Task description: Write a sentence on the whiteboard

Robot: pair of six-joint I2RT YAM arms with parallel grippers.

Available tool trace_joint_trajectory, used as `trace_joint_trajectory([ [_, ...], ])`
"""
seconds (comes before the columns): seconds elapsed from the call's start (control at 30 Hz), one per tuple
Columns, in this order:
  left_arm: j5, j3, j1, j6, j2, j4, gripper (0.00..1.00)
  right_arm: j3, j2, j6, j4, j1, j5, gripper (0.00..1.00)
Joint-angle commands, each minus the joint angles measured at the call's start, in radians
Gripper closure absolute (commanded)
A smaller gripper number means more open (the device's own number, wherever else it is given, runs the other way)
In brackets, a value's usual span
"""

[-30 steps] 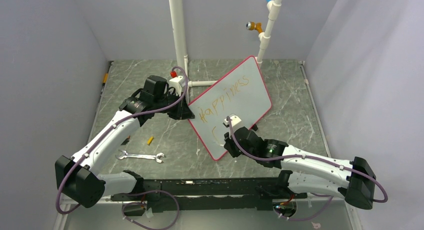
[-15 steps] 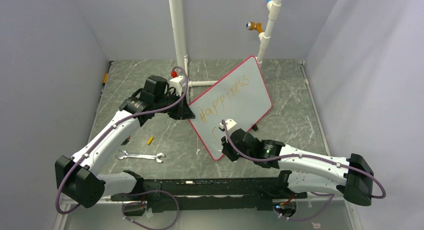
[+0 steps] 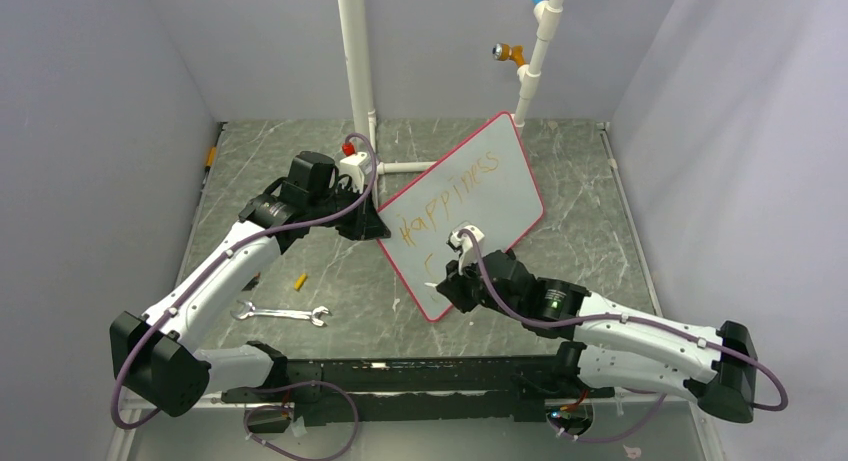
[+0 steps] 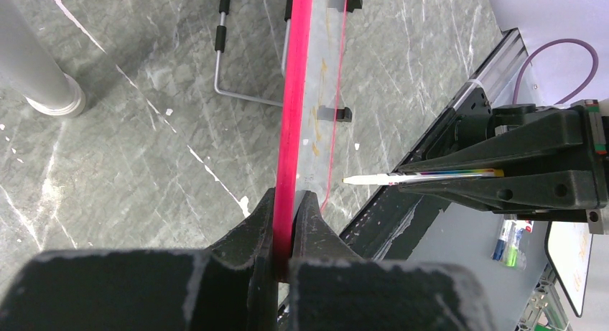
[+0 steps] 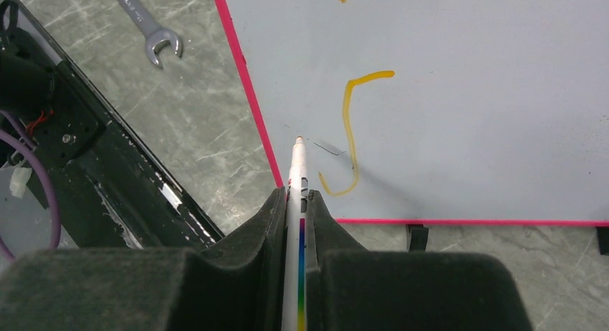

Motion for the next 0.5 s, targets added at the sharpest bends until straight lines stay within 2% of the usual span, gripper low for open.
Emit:
trace_joint_trajectory([
  [0.0,-0.356,-0.027,0.005,0.242,0.032,-0.073,1.0,0.029,0.027,-0.007,0.051,0.004,-0.001,1.0],
  [0.2,-0.357,-0.027,0.006,0.243,0.033,-0.073,1.0,0.01,0.063,0.0,0.08,0.003,0.014,1.0],
  [0.47,-0.356,-0.028,0.007,0.241,0.034,-0.074,1.0,0.009,0.082,0.022,0.066,0.003,0.109,1.0],
])
